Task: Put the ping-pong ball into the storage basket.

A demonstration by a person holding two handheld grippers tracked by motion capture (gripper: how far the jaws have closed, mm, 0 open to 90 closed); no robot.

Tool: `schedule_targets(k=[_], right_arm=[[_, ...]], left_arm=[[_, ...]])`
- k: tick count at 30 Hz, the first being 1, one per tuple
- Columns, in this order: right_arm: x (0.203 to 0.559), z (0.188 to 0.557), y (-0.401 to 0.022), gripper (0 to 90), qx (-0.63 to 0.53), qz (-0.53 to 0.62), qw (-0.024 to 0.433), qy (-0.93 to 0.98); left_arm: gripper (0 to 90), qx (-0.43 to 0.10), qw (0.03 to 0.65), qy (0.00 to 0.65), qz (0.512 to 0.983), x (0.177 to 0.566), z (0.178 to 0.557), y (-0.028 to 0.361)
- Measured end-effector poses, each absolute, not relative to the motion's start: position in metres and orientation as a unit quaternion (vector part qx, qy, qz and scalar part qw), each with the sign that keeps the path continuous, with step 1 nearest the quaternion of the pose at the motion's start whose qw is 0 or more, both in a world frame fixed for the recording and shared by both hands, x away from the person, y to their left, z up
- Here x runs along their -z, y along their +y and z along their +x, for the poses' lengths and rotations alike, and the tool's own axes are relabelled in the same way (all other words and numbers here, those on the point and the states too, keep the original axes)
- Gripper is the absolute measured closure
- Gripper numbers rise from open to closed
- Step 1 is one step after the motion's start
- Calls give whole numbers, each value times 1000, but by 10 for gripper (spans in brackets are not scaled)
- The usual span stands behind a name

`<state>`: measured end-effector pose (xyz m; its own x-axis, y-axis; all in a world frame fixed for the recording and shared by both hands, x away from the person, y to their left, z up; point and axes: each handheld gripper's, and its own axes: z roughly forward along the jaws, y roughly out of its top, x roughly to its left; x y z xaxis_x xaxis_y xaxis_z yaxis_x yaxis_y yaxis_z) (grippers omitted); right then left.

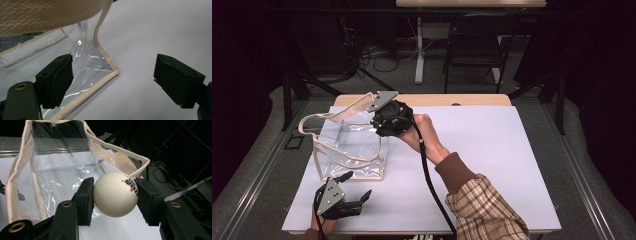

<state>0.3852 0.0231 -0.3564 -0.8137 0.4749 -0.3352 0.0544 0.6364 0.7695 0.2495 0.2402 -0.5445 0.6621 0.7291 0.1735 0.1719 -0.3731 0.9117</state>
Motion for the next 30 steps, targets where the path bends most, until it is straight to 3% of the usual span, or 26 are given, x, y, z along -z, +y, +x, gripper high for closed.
schedule_targets(k=[30], right_arm=[[367, 385, 46, 510, -386, 140, 250, 877]], left_arm=[[160, -291, 479, 290, 776, 545, 250, 240]])
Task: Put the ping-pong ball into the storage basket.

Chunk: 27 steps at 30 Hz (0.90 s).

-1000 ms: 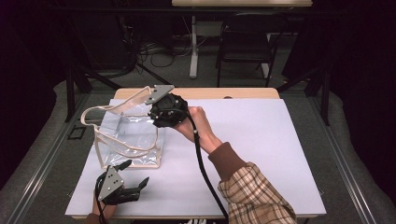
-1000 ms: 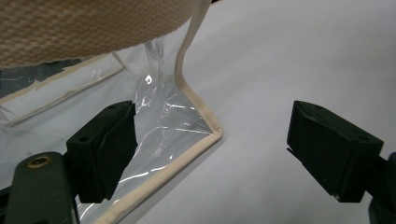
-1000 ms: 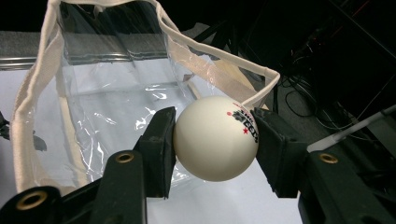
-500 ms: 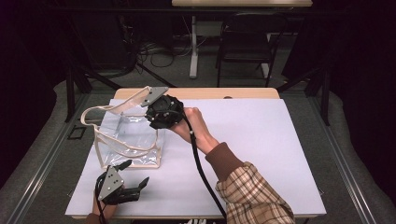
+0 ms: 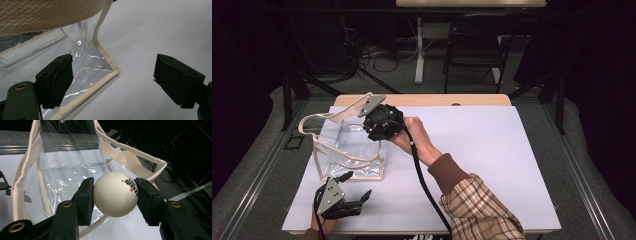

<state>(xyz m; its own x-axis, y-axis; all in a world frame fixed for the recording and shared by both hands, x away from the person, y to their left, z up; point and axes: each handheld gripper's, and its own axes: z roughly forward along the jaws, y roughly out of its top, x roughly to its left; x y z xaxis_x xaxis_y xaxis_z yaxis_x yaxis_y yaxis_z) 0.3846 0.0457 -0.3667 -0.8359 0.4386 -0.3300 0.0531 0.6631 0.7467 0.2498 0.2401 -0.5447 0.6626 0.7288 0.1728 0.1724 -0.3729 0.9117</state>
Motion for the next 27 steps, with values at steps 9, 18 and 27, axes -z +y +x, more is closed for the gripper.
schedule_targets(k=[9, 18, 27], right_arm=[[369, 381, 53, 510, -380, 136, 245, 881], [375, 382, 62, 510, -372, 134, 237, 887], [378, 383, 66, 510, -368, 136, 229, 891]], left_arm=[[160, -291, 479, 290, 776, 545, 250, 240], [160, -290, 480, 291, 775, 545, 250, 240], [160, -290, 479, 290, 776, 545, 250, 240]])
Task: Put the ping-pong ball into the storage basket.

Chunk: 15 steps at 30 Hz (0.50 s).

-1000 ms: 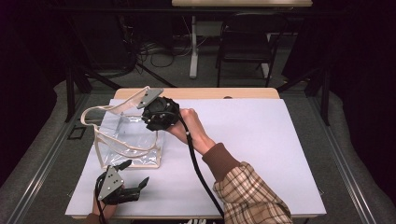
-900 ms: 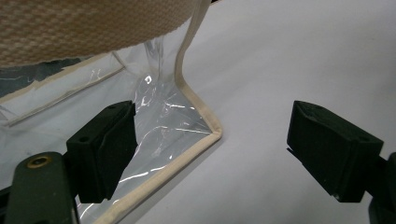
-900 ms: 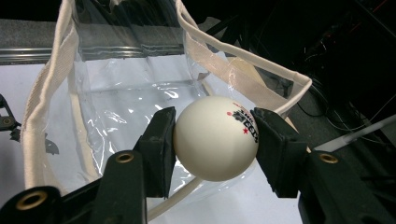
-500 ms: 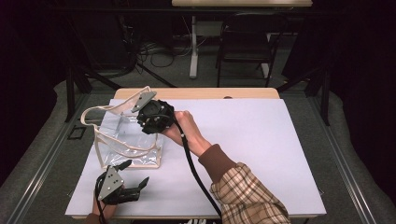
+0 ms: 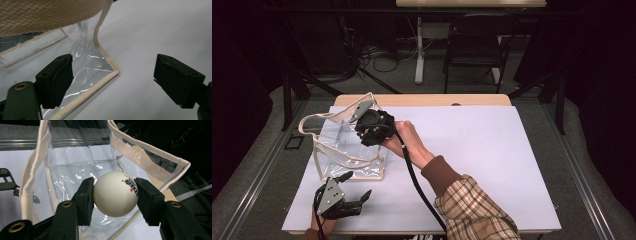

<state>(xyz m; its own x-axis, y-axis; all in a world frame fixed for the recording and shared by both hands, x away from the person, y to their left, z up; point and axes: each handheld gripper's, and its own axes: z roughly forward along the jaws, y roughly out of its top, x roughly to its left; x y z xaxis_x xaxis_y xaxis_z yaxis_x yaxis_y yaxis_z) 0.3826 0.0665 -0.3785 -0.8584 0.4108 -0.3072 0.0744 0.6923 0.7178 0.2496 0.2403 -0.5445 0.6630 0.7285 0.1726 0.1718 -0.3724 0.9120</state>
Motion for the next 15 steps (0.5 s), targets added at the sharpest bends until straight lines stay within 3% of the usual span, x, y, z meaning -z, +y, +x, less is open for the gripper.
schedule_targets(k=[15], right_arm=[[386, 385, 74, 509, -354, 139, 217, 899]], left_arm=[[160, -290, 479, 290, 776, 544, 249, 241]])
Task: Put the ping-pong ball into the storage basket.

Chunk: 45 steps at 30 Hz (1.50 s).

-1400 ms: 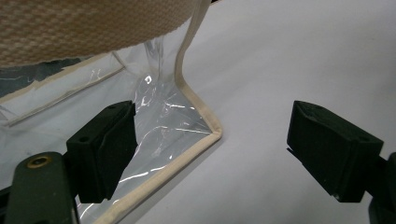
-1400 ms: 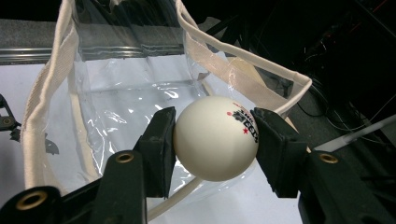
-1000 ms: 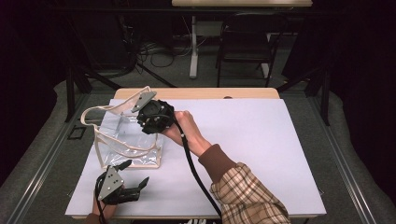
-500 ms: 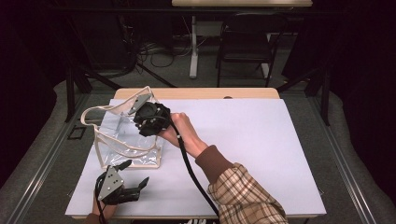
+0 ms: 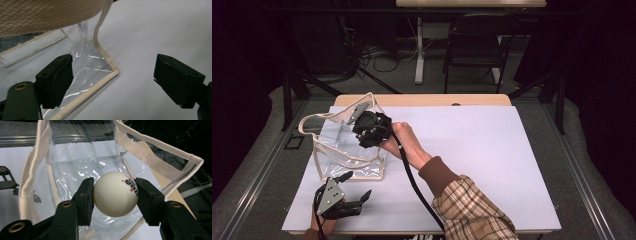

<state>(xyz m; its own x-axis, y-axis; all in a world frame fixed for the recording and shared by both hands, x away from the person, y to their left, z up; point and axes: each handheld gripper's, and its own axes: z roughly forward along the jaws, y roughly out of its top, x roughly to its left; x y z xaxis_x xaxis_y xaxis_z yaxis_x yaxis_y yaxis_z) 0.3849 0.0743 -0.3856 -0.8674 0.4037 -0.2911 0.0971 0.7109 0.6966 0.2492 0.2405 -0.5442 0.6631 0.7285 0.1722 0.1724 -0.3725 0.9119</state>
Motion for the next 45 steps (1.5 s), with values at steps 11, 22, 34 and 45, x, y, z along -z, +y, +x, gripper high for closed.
schedule_targets(k=[11, 22, 34, 45], right_arm=[[390, 386, 80, 509, -345, 142, 210, 903], [392, 385, 84, 509, -340, 140, 206, 907], [395, 386, 87, 508, -333, 141, 198, 911], [399, 386, 91, 502, -324, 142, 189, 916]], left_arm=[[160, -290, 480, 290, 776, 544, 249, 240], [160, -290, 480, 290, 775, 544, 249, 240], [160, -290, 480, 290, 775, 544, 249, 240], [160, -290, 480, 290, 776, 544, 249, 240]])
